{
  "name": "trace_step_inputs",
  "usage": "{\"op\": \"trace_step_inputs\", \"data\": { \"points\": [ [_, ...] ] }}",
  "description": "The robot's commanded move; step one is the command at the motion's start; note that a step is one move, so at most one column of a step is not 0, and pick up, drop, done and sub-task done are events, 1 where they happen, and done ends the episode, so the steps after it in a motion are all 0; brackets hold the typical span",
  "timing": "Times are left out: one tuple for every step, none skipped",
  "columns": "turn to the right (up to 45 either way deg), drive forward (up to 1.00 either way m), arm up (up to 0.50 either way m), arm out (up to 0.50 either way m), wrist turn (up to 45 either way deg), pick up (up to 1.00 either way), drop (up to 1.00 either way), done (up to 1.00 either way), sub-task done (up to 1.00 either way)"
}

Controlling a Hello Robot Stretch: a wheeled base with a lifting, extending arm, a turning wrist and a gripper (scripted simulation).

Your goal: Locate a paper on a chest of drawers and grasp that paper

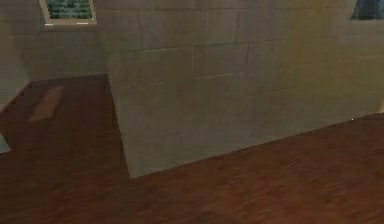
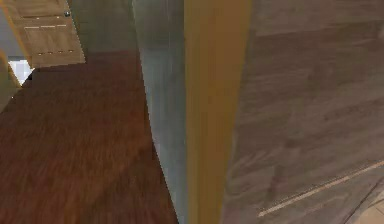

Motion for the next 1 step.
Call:
{"op": "trace_step_inputs", "data": {
  "points": [
    [30.0,0.0,0.0,0.0,0.0,0.0,0.0,0.0,0.0]
  ]
}}
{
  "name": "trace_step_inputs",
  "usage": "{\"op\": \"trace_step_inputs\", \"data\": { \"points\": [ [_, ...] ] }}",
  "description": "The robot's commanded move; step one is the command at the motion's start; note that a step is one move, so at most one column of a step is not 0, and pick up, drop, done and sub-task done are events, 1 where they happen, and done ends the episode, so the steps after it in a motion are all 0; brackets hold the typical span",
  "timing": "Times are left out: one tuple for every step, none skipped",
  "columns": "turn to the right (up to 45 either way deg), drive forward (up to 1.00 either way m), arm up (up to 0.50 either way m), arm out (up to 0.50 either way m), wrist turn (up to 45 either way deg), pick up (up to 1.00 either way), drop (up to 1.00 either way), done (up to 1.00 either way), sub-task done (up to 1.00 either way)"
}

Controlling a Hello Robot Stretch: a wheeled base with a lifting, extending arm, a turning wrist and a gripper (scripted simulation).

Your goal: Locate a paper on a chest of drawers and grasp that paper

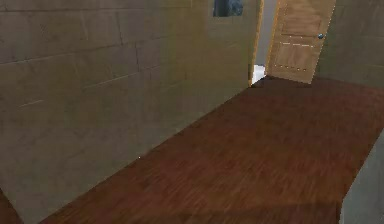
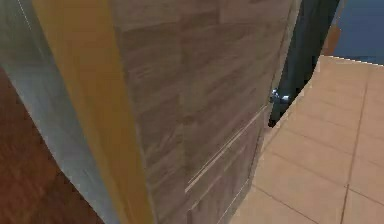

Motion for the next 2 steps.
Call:
{"op": "trace_step_inputs", "data": {
  "points": [
    [0.0,0.65,0.0,0.0,0.0,0.0,0.0,0.0,0.0],
    [45.0,0.0,0.0,0.0,0.0,0.0,0.0,0.0,0.0]
  ]
}}
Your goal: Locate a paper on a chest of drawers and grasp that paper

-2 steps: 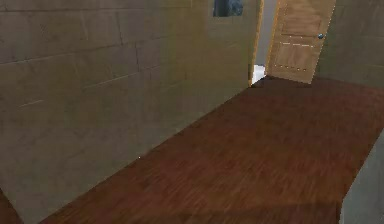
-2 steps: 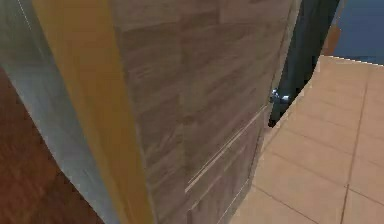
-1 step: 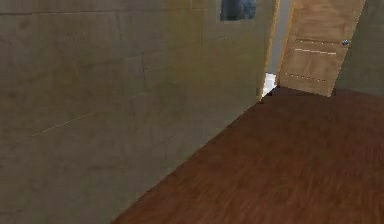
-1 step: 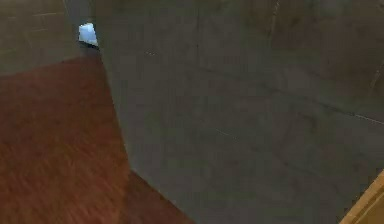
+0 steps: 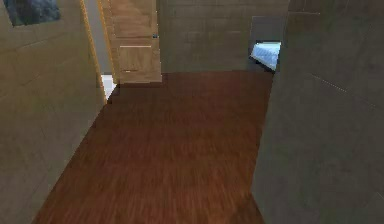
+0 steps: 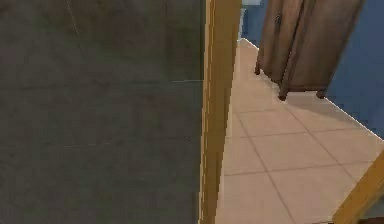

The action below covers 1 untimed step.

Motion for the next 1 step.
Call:
{"op": "trace_step_inputs", "data": {
  "points": [
    [0.0,1.0,0.0,0.0,0.0,0.0,0.0,0.0,0.0]
  ]
}}
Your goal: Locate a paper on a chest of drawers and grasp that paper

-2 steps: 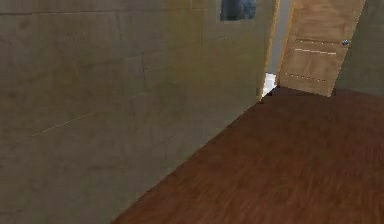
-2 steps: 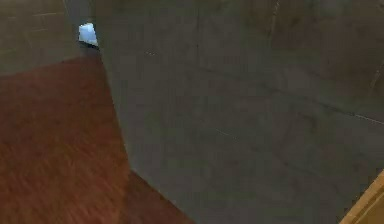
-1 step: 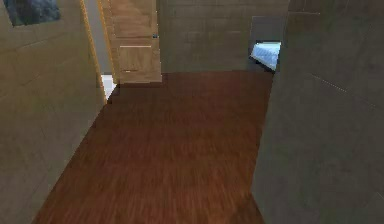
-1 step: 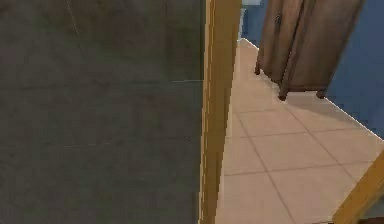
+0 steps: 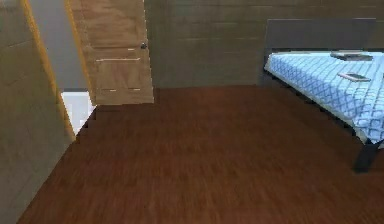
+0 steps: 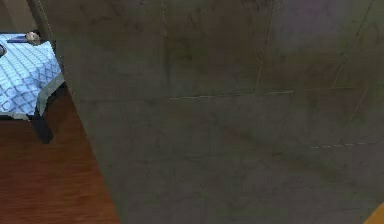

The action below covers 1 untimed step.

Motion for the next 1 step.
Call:
{"op": "trace_step_inputs", "data": {
  "points": [
    [0.0,0.4,0.0,0.0,0.0,0.0,0.0,0.0,0.0]
  ]
}}
